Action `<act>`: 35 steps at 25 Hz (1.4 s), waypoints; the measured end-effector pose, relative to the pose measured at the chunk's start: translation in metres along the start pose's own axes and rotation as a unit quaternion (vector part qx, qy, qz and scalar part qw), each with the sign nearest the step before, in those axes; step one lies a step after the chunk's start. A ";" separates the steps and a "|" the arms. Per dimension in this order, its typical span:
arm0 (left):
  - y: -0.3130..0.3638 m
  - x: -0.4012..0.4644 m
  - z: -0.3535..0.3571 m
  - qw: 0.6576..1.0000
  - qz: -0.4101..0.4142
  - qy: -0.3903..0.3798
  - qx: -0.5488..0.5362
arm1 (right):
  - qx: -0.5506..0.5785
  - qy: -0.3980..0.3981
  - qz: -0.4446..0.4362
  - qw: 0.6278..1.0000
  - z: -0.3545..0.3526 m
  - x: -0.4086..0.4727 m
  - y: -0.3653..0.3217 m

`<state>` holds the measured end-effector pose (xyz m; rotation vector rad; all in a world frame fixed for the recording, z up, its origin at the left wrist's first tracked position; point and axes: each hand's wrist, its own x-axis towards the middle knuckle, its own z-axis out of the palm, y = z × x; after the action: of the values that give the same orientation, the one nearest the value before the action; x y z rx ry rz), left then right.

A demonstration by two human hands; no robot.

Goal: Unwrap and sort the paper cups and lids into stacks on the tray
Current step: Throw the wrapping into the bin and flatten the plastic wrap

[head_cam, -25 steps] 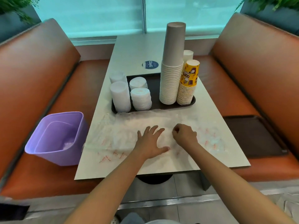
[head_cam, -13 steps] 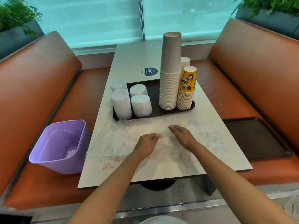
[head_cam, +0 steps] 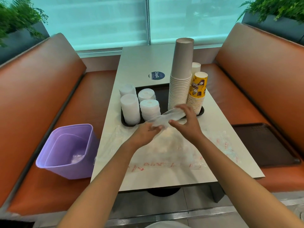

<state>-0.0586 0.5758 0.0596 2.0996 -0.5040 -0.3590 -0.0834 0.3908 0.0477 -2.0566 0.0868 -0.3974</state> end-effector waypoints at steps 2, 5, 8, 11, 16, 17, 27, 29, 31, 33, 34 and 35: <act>0.008 -0.005 -0.010 0.988 -0.032 -0.012 -0.153 | 0.085 -0.026 0.064 0.994 -0.001 0.002 0.006; 0.019 -0.009 -0.028 0.935 -0.059 -0.051 -0.346 | 0.226 -0.184 0.164 0.942 -0.002 0.003 0.009; 0.032 -0.009 -0.039 0.902 -0.089 -0.088 -0.413 | 0.295 -0.278 0.165 0.899 0.001 0.008 0.000; 0.031 0.000 -0.047 0.873 -0.136 -0.063 -0.465 | 0.386 -0.247 0.152 0.876 0.004 0.015 -0.014; 0.008 -0.006 -0.045 0.896 -0.185 -0.072 -0.397 | 0.297 -0.061 0.239 0.923 0.006 0.020 -0.028; 0.003 -0.006 -0.041 0.910 -0.187 -0.063 -0.365 | 0.291 -0.057 0.258 0.920 0.005 0.020 -0.027; 0.007 0.007 -0.038 0.919 -0.194 0.063 -0.338 | 0.279 -0.129 0.297 0.904 -0.015 0.021 -0.014; 0.008 0.009 -0.038 0.924 -0.192 0.071 -0.323 | 0.281 -0.116 0.300 0.904 -0.015 0.022 -0.012; 0.011 0.010 -0.038 0.935 -0.190 0.082 -0.286 | 0.200 -0.031 0.253 0.946 -0.012 0.022 -0.007; 0.016 0.010 -0.040 0.957 -0.180 0.074 -0.213 | 0.001 0.050 0.099 0.994 -0.009 0.023 -0.003; 0.020 0.010 -0.040 0.968 -0.171 0.056 -0.177 | -0.084 0.037 0.026 0.995 -0.007 0.023 -0.005; 0.025 0.010 -0.039 0.975 -0.160 0.032 -0.153 | -0.129 -0.006 -0.010 0.992 -0.004 0.024 -0.007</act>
<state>-0.0383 0.5870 0.1014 1.8803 -0.0610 -0.5175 -0.0626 0.3854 0.0619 -2.3154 0.1141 -0.4034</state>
